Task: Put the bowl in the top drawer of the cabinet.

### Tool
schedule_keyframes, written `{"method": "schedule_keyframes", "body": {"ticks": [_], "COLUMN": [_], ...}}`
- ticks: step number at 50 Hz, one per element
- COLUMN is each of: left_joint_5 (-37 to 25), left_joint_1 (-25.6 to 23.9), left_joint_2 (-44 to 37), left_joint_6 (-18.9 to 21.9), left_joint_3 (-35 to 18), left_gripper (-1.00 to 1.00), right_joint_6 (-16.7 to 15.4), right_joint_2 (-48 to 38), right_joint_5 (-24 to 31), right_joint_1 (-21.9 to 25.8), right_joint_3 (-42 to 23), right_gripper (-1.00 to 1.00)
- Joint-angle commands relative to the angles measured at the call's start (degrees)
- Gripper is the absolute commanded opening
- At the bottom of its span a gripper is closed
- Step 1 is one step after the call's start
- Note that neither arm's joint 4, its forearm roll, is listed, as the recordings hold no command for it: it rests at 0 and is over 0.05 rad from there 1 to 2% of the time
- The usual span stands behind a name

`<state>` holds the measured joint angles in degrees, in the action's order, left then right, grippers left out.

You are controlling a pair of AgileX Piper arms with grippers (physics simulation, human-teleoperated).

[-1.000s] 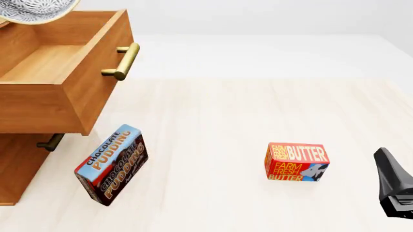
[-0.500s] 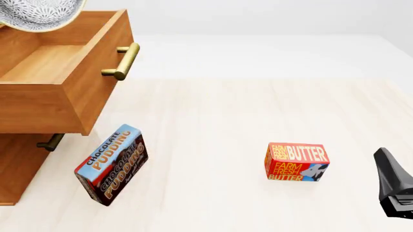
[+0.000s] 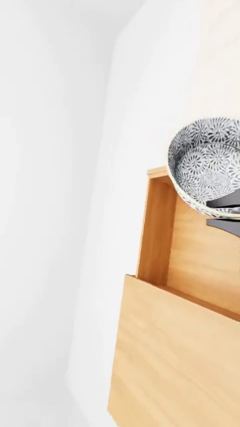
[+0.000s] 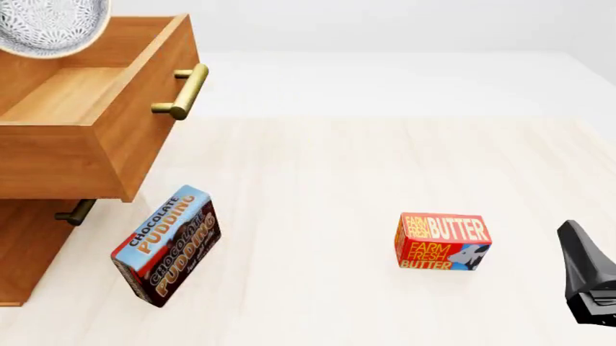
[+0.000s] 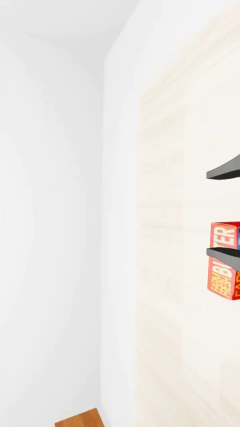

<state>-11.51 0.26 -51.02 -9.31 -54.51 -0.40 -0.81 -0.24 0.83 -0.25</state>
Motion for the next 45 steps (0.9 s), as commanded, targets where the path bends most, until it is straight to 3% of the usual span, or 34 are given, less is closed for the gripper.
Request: {"method": "schedule_keyframes", "body": {"ticks": [1, 7, 21, 45], "left_joint_5": [0.25, -0.53, -0.26, 1.8], "left_joint_1": [3.04, 3.61, 3.01, 6.97], "left_joint_2": [-1.63, -4.25, -6.98, -11.28], "left_joint_6": [-1.68, -4.23, -4.8, -6.75], "left_joint_3": [-0.11, -1.12, -1.97, -0.21], "left_gripper": [-1.0, -1.0, -1.0, -1.0], "right_joint_6": [-0.01, 0.01, -0.01, -0.02], "right_joint_2": [0.0, -0.01, -0.02, -0.03], "right_joint_5": [0.0, 0.0, -0.01, -0.01], "right_joint_1": [0.01, 0.01, 0.02, 0.04], "right_joint_3": [0.0, 0.0, 0.0, 0.0], "right_gripper": [1.0, 1.0, 1.0, 1.0]}}
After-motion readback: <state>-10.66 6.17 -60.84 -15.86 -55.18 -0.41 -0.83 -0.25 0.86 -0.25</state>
